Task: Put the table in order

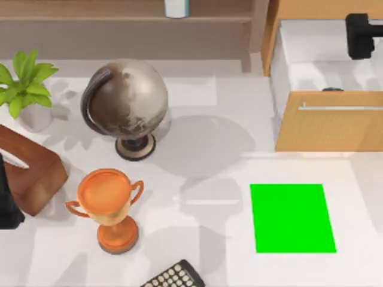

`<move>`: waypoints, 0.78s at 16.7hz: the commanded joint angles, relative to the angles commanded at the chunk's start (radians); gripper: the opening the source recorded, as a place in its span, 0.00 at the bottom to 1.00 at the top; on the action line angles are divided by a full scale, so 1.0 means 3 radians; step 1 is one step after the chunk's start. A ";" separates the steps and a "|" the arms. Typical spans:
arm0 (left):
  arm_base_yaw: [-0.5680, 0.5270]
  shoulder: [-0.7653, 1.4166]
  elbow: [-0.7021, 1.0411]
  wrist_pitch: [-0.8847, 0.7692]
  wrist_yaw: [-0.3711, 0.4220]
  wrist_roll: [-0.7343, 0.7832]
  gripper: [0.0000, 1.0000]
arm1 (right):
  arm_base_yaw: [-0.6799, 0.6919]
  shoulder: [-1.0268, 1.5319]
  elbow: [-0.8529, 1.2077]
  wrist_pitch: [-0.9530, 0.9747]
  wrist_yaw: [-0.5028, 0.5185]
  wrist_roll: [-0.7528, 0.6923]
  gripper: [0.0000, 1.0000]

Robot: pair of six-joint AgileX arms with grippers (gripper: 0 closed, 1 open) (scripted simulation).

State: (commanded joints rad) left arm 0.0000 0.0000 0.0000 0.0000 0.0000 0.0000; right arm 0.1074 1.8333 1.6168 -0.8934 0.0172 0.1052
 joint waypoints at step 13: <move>0.0000 0.0000 0.0000 0.0000 0.0000 0.0000 1.00 | 0.0096 0.1985 0.1847 -0.1070 0.0018 0.0133 1.00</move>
State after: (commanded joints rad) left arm 0.0000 0.0000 0.0000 0.0000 0.0000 0.0000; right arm 0.1361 2.4287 2.1709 -1.2145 0.0227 0.1452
